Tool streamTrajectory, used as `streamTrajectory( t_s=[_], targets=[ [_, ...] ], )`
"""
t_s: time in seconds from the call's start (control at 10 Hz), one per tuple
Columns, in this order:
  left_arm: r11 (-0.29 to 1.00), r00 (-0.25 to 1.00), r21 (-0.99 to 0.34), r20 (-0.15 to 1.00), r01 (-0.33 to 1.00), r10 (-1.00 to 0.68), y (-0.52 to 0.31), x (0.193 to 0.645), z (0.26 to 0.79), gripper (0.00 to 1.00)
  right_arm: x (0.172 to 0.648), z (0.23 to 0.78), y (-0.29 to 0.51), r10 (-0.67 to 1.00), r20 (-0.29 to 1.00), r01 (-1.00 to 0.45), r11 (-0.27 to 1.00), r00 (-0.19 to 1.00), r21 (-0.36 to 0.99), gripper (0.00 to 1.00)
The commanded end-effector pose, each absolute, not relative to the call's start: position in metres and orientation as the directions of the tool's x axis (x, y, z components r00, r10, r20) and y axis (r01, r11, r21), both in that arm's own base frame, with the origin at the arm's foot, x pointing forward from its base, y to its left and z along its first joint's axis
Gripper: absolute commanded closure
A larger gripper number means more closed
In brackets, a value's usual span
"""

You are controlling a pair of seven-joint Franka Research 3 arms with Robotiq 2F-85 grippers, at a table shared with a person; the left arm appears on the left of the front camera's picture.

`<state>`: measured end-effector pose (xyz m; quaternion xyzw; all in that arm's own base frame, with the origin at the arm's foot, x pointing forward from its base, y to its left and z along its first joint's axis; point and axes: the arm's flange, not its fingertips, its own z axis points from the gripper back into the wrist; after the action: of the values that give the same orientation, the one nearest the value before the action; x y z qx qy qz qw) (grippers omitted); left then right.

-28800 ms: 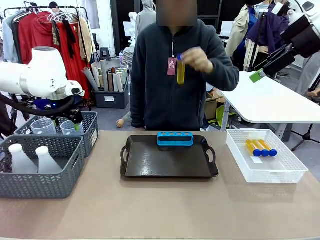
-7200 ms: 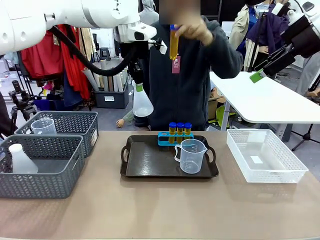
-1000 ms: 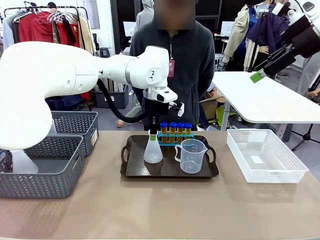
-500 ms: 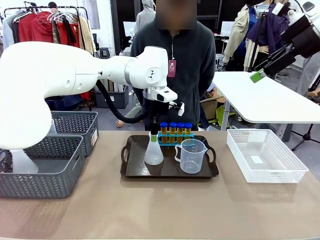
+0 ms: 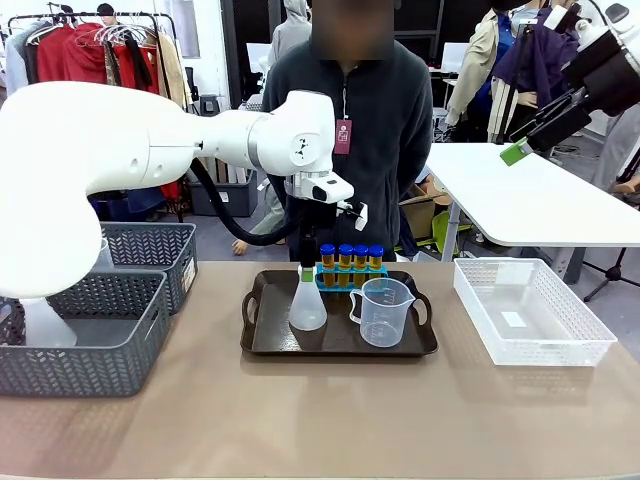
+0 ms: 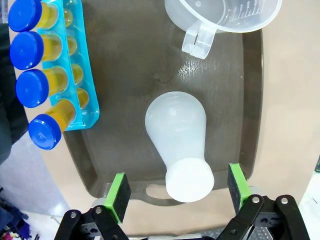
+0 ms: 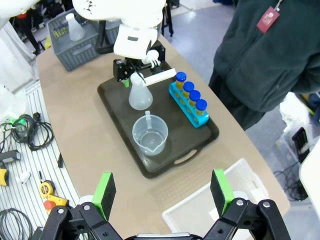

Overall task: Prepare the laboratory tools.
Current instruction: Pick up one Small flask and place it on the Handle tray.

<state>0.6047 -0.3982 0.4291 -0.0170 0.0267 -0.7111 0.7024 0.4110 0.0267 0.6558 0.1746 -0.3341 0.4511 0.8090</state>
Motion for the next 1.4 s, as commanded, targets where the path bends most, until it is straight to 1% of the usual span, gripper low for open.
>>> streamTrajectory(
  t_s=[0.0,0.3,0.4,0.5,0.9,1.1,1.3],
  targets=[
    [-0.014,-0.014,-0.06,0.009,0.998,-1.0,-0.389,0.596,0.433,0.0,0.412,0.657,0.027,0.601,0.715,-0.853,0.523,0.359,-0.011,0.0],
    [0.0,0.0,-0.048,0.014,0.999,-1.0,-0.387,0.595,0.437,0.0,0.412,0.657,0.027,0.601,0.715,-0.853,0.523,0.359,-0.011,0.0],
    [0.024,0.025,-0.051,0.015,0.998,-1.0,-0.386,0.594,0.44,0.0,0.412,0.657,0.027,0.601,0.715,-0.853,0.523,0.359,-0.011,0.0],
    [-0.006,-0.006,-0.049,-0.007,0.999,-1.0,-0.395,0.606,0.436,0.0,0.412,0.657,0.027,0.601,0.715,-0.853,0.523,0.359,-0.011,0.0],
    [-0.003,-0.003,-0.052,-0.006,0.999,-1.0,-0.395,0.605,0.435,0.0,0.412,0.657,0.027,0.601,0.715,-0.853,0.523,0.359,-0.011,0.0],
    [0.042,0.045,-0.061,0.037,0.997,-0.998,-0.378,0.592,0.475,0.0,0.412,0.657,0.027,0.601,0.715,-0.853,0.523,0.359,-0.011,0.0],
    [0.069,0.078,-0.071,0.119,0.995,-0.99,-0.349,0.582,0.509,0.0,0.412,0.657,0.027,0.601,0.715,-0.853,0.523,0.359,-0.011,0.0]
  ],
)
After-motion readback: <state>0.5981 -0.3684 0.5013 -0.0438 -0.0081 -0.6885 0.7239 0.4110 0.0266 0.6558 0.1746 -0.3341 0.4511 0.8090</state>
